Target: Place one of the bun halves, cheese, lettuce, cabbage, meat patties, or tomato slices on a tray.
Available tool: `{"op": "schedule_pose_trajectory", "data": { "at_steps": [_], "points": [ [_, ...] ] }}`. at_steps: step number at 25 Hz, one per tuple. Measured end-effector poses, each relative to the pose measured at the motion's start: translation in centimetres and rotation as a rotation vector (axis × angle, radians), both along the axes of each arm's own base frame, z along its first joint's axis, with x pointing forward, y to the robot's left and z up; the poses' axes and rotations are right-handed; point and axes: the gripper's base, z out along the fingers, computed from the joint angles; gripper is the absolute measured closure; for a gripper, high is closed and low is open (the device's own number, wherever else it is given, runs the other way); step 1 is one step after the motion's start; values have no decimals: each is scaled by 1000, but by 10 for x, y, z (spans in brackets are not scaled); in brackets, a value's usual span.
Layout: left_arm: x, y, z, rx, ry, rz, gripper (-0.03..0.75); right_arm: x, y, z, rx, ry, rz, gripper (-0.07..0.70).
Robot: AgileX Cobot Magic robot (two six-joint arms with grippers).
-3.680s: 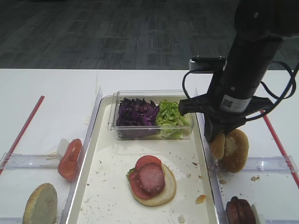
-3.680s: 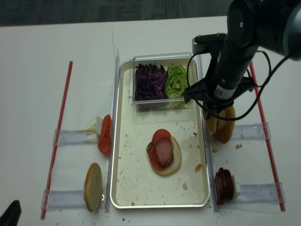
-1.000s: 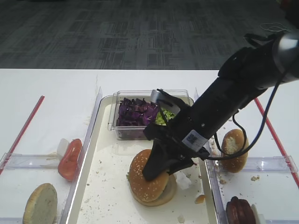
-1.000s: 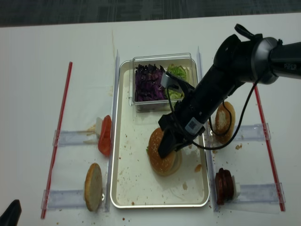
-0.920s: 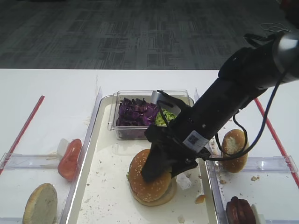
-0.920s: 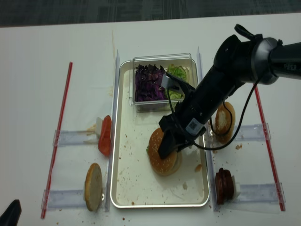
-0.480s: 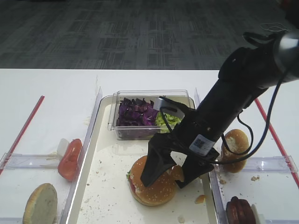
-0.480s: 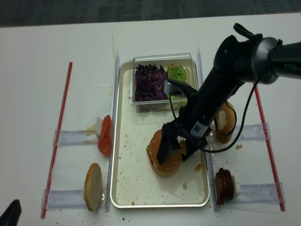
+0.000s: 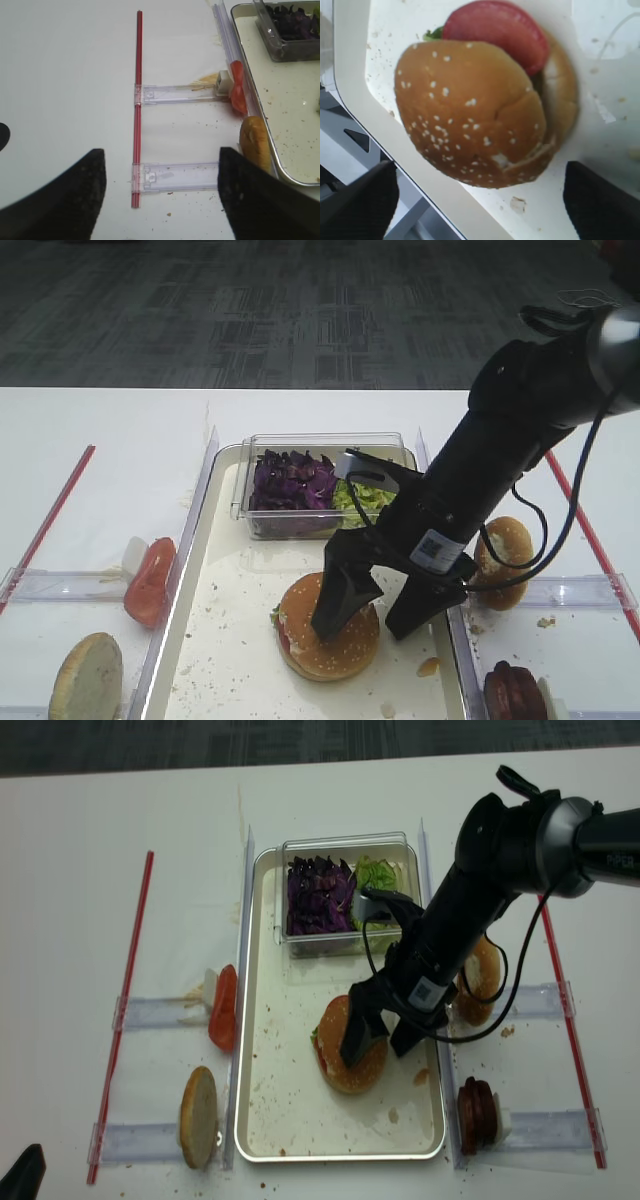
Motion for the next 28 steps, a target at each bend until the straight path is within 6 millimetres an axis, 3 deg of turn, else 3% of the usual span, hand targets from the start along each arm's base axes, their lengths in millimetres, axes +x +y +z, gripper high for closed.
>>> {"op": "schedule_pose_trajectory", "data": {
  "at_steps": [12, 28],
  "points": [
    [0, 0, 0, 0, 0, 0, 242, 1, -2, 19, 4, -73, -24, -58],
    [0, 0, 0, 0, 0, 0, 242, -29, -13, 122, 133, -323, -71, -58]
  ]
}}
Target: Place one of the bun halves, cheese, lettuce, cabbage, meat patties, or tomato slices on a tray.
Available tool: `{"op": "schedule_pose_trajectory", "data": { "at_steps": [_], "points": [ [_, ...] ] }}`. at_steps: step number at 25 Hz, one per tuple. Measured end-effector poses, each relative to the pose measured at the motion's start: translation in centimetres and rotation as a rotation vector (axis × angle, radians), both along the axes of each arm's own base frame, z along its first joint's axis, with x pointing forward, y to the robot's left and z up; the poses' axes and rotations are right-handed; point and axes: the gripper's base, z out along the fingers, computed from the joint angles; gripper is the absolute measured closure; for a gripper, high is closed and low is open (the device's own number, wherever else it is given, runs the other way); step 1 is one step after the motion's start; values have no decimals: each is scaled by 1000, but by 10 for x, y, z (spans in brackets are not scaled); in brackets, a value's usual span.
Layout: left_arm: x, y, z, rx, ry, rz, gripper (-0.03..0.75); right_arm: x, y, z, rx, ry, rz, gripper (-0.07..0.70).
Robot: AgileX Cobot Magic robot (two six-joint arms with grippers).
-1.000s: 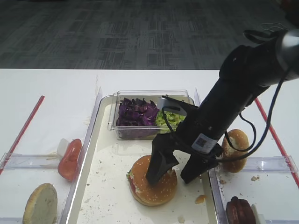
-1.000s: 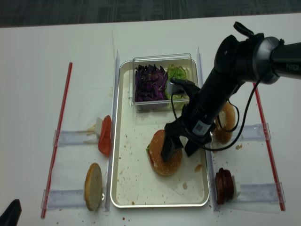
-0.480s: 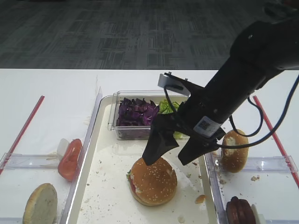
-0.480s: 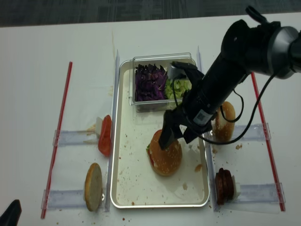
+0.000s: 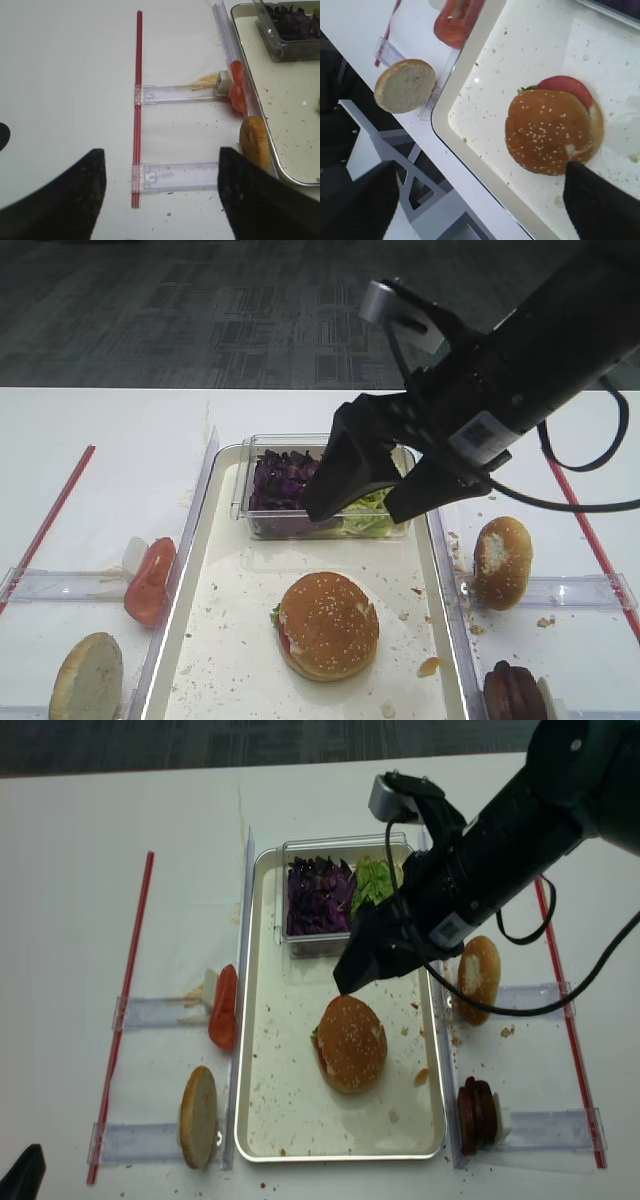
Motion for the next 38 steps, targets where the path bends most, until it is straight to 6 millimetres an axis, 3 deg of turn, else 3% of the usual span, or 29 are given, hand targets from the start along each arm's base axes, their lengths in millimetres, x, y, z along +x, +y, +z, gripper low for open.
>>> {"op": "schedule_pose_trajectory", "data": {
  "at_steps": [6, 18, 32, 34, 38],
  "points": [
    [0, 0, 0, 0, 0, 0, 242, -11, -8, 20, -19, -66, -27, -58],
    [0, 0, 0, 0, 0, 0, 242, 0, -43, 5, -430, -132, -171, -58],
    [0, 0, 0, 0, 0, 0, 242, 3, -52, 3, -501, -127, -237, -58],
    [0, 0, 0, 0, 0, 0, 242, 7, -61, 3, -505, -114, -278, -58],
    [0, 0, 0, 0, 0, 0, 242, 18, -100, 3, -539, -77, -406, -58]
  ]
}}
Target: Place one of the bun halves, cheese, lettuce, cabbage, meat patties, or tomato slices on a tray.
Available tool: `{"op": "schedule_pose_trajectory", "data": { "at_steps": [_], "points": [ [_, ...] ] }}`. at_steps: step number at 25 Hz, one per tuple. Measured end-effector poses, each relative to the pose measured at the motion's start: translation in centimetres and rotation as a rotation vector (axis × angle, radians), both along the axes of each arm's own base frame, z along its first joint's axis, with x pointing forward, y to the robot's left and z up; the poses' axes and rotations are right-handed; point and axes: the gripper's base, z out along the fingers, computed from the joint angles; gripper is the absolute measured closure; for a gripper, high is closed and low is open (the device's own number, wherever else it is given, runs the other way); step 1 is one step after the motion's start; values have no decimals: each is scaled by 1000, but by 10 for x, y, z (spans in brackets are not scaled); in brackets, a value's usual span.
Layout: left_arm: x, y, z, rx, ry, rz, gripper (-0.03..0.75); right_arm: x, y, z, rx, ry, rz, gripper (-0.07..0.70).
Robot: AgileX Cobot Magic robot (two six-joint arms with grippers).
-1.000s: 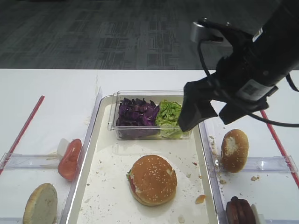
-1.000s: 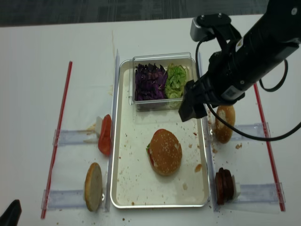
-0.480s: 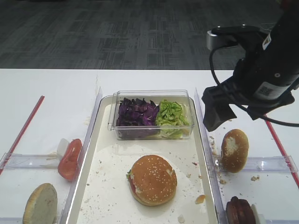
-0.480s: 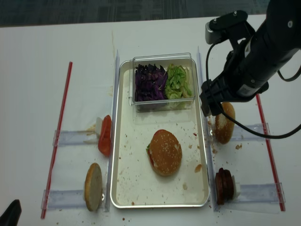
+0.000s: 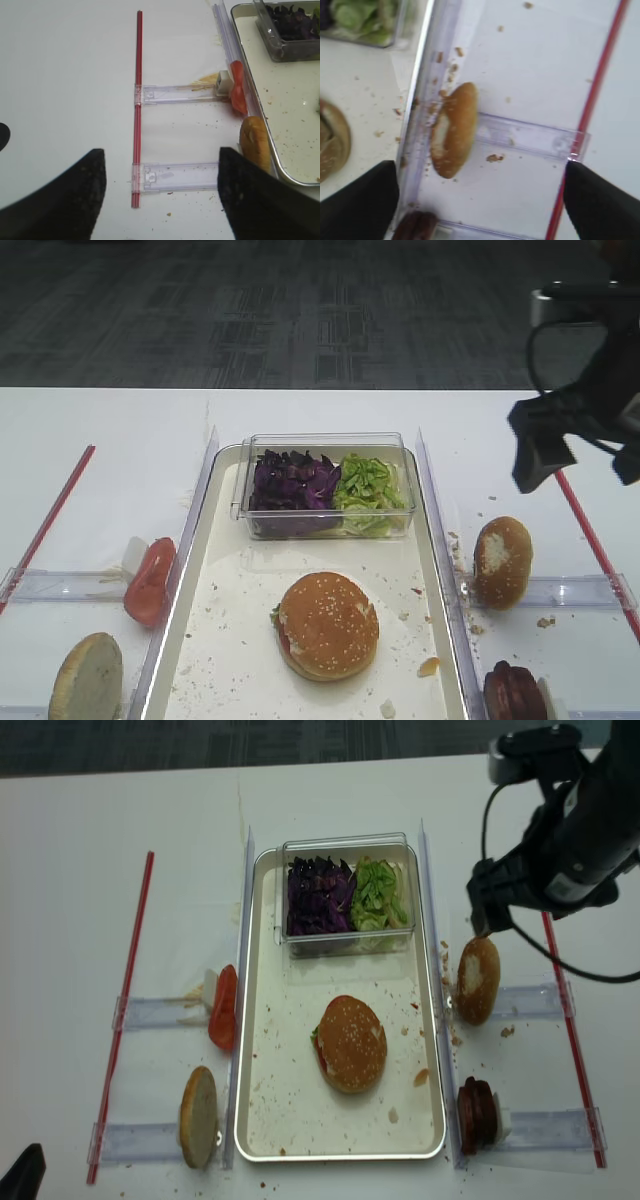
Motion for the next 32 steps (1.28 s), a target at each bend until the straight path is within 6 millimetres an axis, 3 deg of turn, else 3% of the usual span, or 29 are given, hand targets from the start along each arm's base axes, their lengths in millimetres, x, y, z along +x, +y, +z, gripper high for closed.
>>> {"op": "schedule_pose_trajectory", "data": {
  "at_steps": [5, 9, 32],
  "points": [
    [0, 0, 0, 0, 0, 0, 242, 6, -48, -1, -42, 11, -150, -58],
    [0, 0, 0, 0, 0, 0, 242, 6, -66, -1, -47, 20, -212, -58],
    [0, 0, 0, 0, 0, 0, 242, -11, -69, -5, -60, 162, -202, -24]
  ]
}}
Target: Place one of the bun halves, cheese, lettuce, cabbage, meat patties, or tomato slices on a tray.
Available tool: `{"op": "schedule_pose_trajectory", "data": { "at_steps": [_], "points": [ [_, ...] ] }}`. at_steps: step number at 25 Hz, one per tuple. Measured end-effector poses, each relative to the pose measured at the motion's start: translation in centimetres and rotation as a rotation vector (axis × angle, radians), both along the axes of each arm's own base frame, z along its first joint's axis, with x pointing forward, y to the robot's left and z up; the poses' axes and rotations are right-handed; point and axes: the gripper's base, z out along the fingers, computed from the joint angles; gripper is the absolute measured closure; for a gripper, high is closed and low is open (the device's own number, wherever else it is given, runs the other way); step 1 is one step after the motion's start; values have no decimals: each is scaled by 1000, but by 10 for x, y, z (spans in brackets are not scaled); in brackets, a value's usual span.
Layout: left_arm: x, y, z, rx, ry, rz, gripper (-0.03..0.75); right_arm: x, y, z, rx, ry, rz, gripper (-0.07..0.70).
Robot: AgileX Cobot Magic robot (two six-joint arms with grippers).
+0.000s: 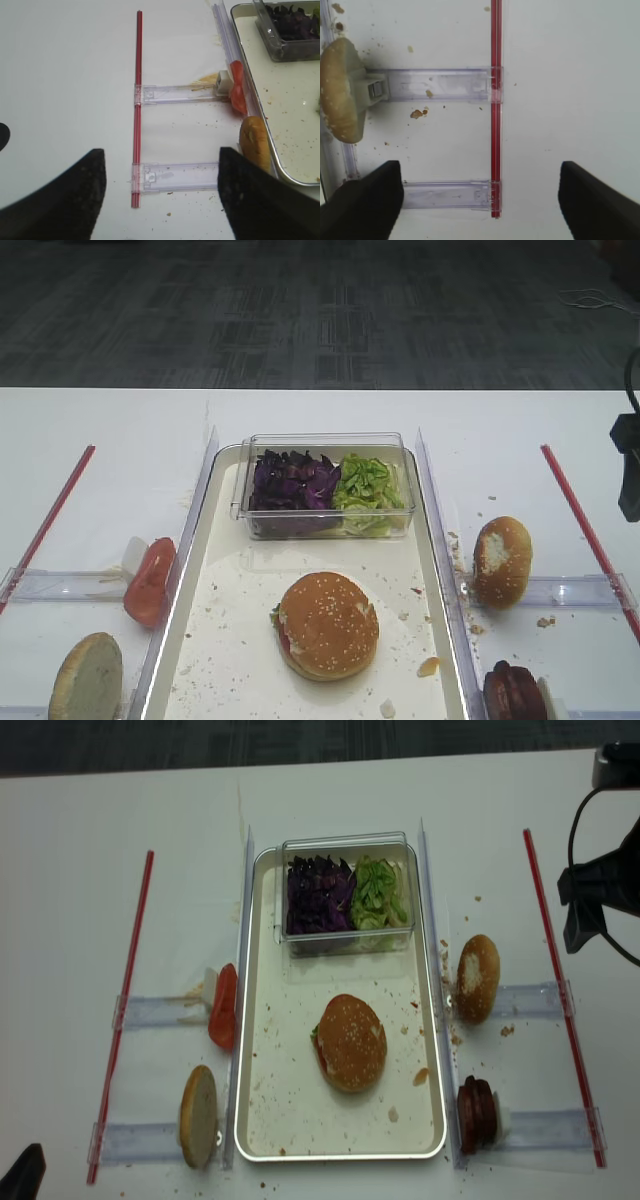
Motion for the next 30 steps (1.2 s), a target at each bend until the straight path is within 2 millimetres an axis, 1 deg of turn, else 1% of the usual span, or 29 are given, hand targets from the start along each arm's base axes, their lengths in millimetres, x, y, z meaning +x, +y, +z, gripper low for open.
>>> {"op": "schedule_pose_trajectory", "data": {
  "at_steps": [4, 10, 13, 17, 19, 25, 30],
  "points": [
    [0, 0, 0, 0, 0, 0, 242, -25, 1, -12, -1, 6, 1, -22],
    [0, 0, 0, 0, 0, 0, 242, -77, 2, -37, -3, 5, 14, -22],
    [0, 0, 0, 0, 0, 0, 242, -100, 3, -42, -4, -24, 15, -22],
    [0, 0, 0, 0, 0, 0, 242, -126, 3, -40, -11, -99, 23, -22],
    [0, 0, 0, 0, 0, 0, 242, -136, 3, -35, -20, -160, 26, -22],
    [0, 0, 0, 0, 0, 0, 242, -159, 4, -17, -31, -325, 27, -22],
    [0, 0, 0, 0, 0, 0, 242, -179, 4, -16, -34, -369, 29, -22]
  ]
}}
